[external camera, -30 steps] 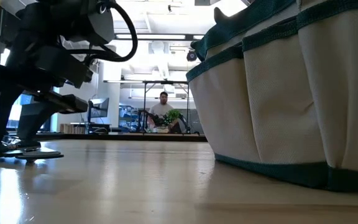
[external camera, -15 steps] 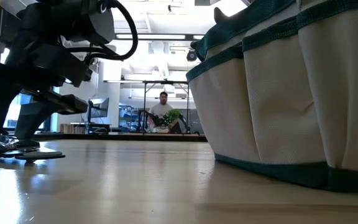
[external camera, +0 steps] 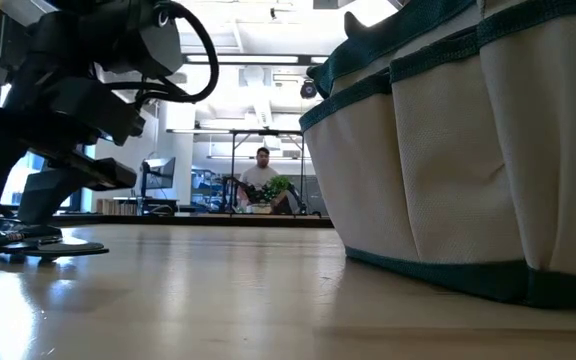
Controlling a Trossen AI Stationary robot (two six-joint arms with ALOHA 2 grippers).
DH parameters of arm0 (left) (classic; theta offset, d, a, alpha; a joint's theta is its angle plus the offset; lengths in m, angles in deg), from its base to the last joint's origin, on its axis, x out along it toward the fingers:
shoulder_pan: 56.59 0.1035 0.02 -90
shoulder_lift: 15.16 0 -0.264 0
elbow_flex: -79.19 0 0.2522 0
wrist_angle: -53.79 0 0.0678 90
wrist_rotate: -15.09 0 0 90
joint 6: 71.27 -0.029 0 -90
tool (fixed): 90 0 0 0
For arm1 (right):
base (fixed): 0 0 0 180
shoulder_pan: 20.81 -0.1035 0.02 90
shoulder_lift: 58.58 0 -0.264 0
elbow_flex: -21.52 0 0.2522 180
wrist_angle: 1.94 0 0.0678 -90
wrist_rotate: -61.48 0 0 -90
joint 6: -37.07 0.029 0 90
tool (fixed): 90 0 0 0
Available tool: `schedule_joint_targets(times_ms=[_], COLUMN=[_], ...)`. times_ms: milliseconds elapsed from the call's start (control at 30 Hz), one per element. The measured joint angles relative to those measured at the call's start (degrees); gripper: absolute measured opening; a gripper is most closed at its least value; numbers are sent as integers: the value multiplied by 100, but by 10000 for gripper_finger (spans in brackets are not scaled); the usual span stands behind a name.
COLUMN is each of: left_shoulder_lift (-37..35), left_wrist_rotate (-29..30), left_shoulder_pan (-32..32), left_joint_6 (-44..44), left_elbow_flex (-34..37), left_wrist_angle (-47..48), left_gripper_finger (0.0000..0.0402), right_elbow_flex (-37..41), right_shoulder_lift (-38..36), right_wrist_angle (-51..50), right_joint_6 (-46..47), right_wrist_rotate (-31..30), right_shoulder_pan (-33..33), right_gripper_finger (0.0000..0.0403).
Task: Pick & Place Garden tools in Gardening bag
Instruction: Put the green shear scissors into the green gardening bag
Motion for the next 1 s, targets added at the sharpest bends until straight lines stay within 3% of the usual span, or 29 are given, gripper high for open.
schedule_joint_targets(times_ms=[267, 500, 1000], left_shoulder_lift=[-11, -9, -15], left_wrist_rotate=[-18, 6, 35], left_shoulder_pan=[4, 7, 4], left_joint_6=[7, -75, -101], left_elbow_flex=[63, 69, 68], left_wrist_angle=[-102, -107, -88], left_gripper_finger=[117, 44, 43], right_elbow_flex=[0, 0, 0], right_shoulder_lift=[0, 0, 0], right_wrist_angle=[-1, 77, 108], right_joint_6=[-3, -2, -2], right_wrist_rotate=[-288, -289, -287], right_shoulder_pan=[-76, -76, -76], right_gripper_finger=[133, 133, 133])
